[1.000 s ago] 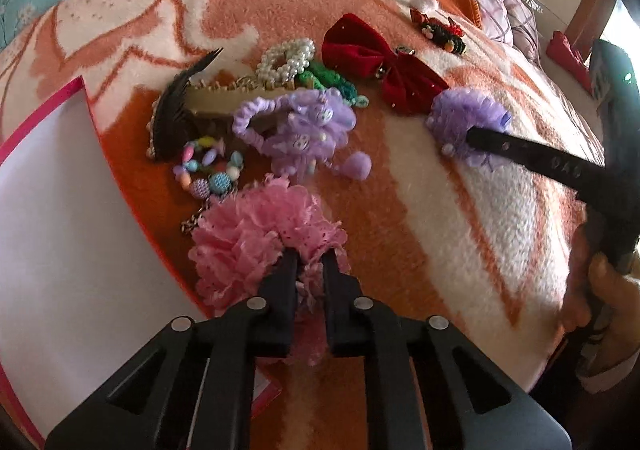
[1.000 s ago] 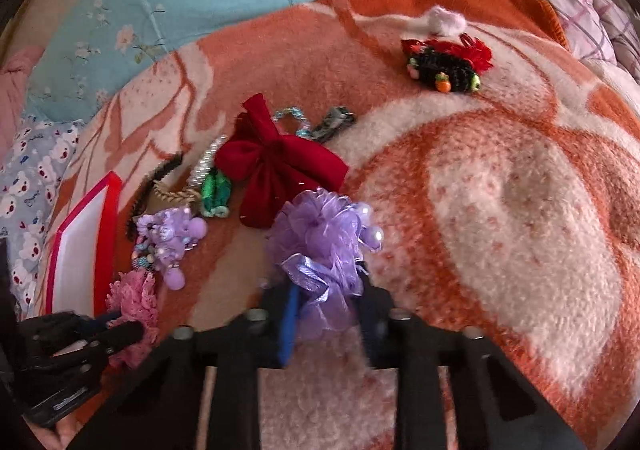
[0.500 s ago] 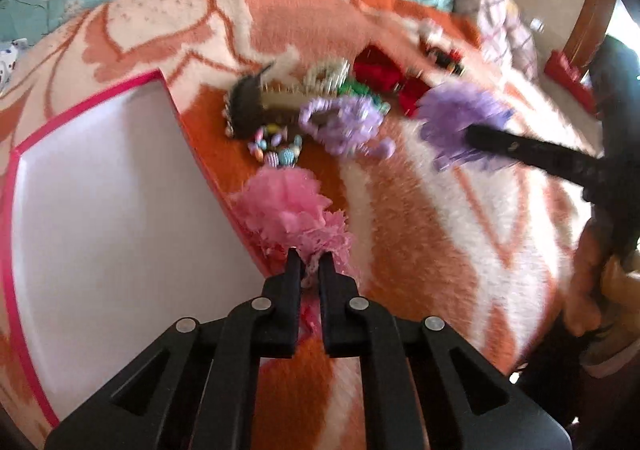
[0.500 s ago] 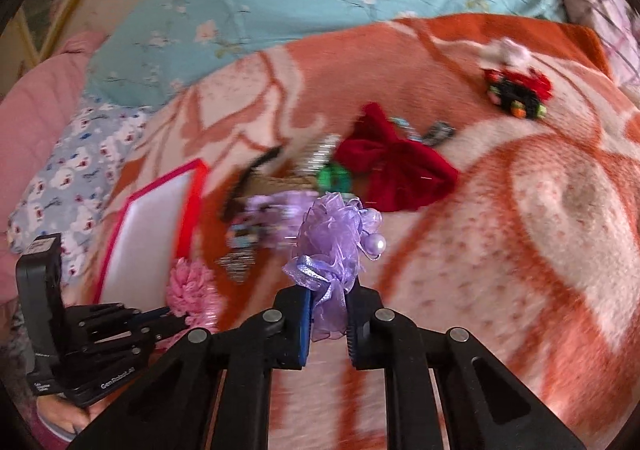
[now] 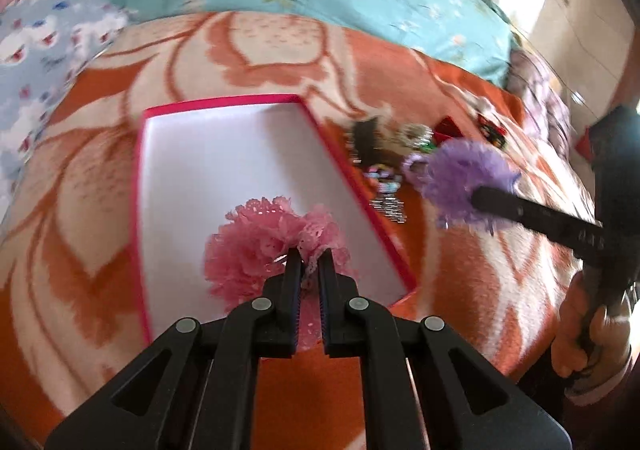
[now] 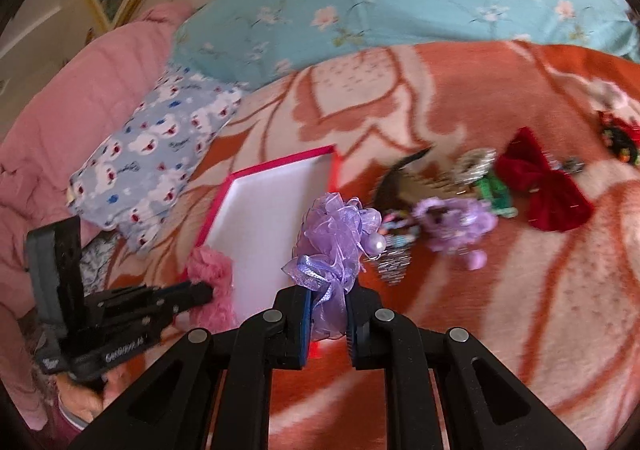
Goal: Organize jewelry
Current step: 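Carry both flowers into the white box and open both tools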
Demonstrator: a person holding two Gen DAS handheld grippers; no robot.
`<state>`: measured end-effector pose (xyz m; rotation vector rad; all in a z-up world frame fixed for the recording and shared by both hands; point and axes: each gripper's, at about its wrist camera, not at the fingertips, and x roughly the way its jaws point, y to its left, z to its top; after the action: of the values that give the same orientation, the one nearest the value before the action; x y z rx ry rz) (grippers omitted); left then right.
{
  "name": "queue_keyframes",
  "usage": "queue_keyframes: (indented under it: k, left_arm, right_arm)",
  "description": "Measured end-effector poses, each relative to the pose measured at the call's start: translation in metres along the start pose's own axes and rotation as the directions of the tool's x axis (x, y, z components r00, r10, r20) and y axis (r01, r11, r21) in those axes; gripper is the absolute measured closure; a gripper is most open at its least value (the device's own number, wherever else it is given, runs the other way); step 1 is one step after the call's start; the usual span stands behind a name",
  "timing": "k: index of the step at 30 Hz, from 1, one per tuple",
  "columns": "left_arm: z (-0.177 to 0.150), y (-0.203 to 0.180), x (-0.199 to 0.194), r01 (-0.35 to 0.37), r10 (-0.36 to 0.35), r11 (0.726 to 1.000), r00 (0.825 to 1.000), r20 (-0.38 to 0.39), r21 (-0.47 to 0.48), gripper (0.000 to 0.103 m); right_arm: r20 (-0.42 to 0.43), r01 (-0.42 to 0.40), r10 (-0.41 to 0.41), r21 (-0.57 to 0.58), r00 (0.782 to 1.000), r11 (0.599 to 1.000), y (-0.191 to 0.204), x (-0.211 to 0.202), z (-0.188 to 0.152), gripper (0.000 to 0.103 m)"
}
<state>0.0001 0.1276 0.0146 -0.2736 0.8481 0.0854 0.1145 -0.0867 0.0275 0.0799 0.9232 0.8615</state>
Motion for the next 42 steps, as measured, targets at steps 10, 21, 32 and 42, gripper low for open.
queue_keyframes:
  k: [10, 21, 32, 42]
  left_arm:
    - [-0.017, 0.041, 0.0, -0.054, 0.053, 0.995, 0.998, -0.015, -0.083, 0.097]
    - [-0.025, 0.048, 0.014, -0.058, 0.051, 0.993, 0.997, -0.063, -0.103, 0.096]
    - [-0.03, 0.054, 0.029, -0.095, 0.085, 0.991, 0.99, -0.108, -0.096, 0.083]
    - [-0.029, 0.068, 0.027, -0.142, 0.131, 0.987, 0.983, -0.13, -0.077, 0.083]
  right_arm:
    - [-0.134, -0.088, 0.083, -0.027, 0.988, 0.996, 0.037, 0.058, -0.022, 0.09]
    - [-0.202, -0.058, 0.058, 0.007, 0.978, 0.998, 0.029, 0.09, -0.034, 0.088]
    - [-0.225, -0.057, 0.058, 0.008, 0.973, 0.998, 0.029, 0.098, -0.036, 0.085]
    - [-0.244, -0.085, 0.076, -0.024, 0.967, 0.996, 0.048, 0.105, -0.039, 0.085]
